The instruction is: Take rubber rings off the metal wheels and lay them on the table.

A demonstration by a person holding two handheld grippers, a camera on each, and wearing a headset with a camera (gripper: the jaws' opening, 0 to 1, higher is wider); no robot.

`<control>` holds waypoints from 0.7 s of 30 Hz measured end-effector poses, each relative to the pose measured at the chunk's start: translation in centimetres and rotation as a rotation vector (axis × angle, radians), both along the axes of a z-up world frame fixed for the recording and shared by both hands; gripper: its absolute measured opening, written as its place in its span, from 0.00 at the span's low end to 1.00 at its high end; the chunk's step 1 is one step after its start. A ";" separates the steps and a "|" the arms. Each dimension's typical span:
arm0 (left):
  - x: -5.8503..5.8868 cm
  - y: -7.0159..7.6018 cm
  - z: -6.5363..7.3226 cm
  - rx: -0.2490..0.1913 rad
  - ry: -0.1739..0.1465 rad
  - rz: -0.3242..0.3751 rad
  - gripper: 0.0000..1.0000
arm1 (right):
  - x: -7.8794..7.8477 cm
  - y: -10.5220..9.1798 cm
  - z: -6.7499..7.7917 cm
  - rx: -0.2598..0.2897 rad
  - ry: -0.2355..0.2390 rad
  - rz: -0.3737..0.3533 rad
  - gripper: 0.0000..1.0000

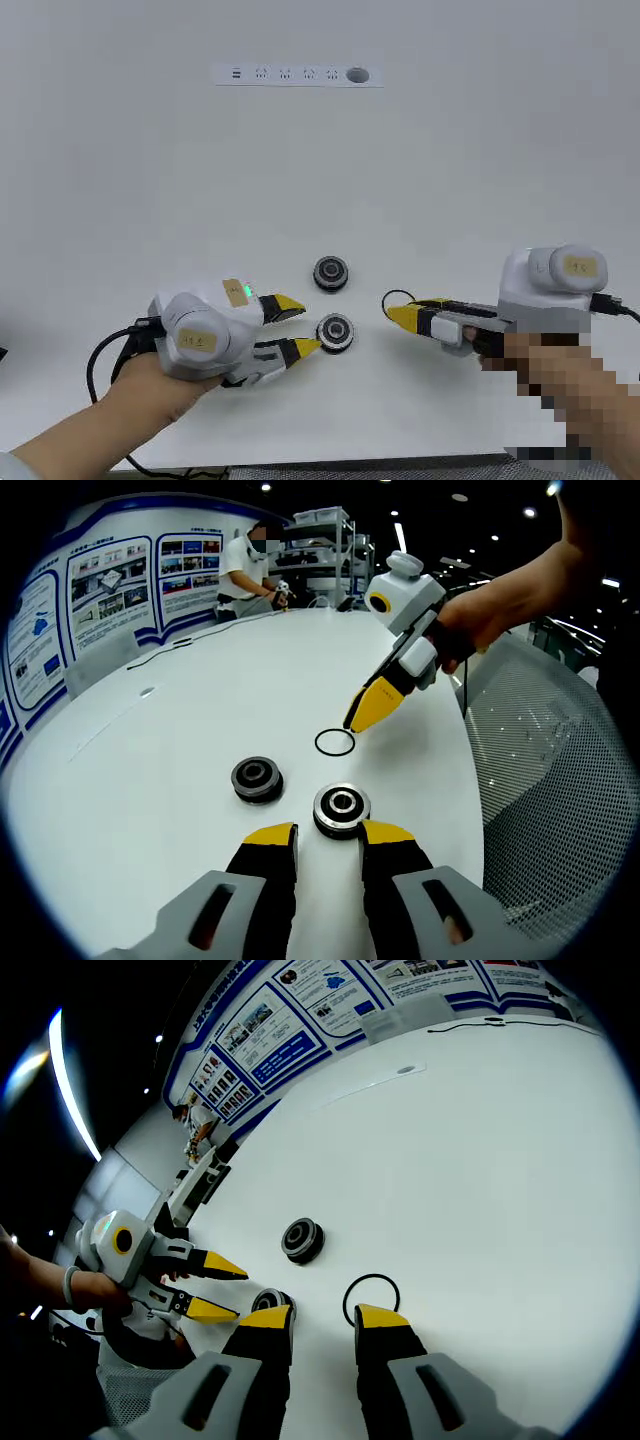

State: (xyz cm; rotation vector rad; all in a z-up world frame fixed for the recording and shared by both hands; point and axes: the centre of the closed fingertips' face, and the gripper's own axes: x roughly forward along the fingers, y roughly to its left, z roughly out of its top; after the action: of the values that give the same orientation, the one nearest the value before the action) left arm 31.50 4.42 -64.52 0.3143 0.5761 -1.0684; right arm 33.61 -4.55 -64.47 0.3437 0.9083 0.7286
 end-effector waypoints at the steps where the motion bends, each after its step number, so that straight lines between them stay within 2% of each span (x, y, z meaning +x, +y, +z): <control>1: 0.0 -0.1 0.0 -0.002 -0.001 -0.002 0.25 | -0.1 0.2 0.0 0.002 -0.001 0.007 0.26; 12: 0.1 -1.5 0.4 -0.004 -0.006 -0.019 0.21 | -1.0 3.0 0.3 0.039 0.006 0.084 0.24; 21: 0.1 -2.4 0.3 0.013 -0.015 -0.050 0.18 | -1.2 3.4 0.4 0.048 0.006 0.095 0.23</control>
State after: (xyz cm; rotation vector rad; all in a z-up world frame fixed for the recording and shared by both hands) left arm 31.56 1.98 -64.19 0.3496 0.5649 -1.1104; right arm 32.38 -1.14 -64.08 0.3472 0.9187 0.8384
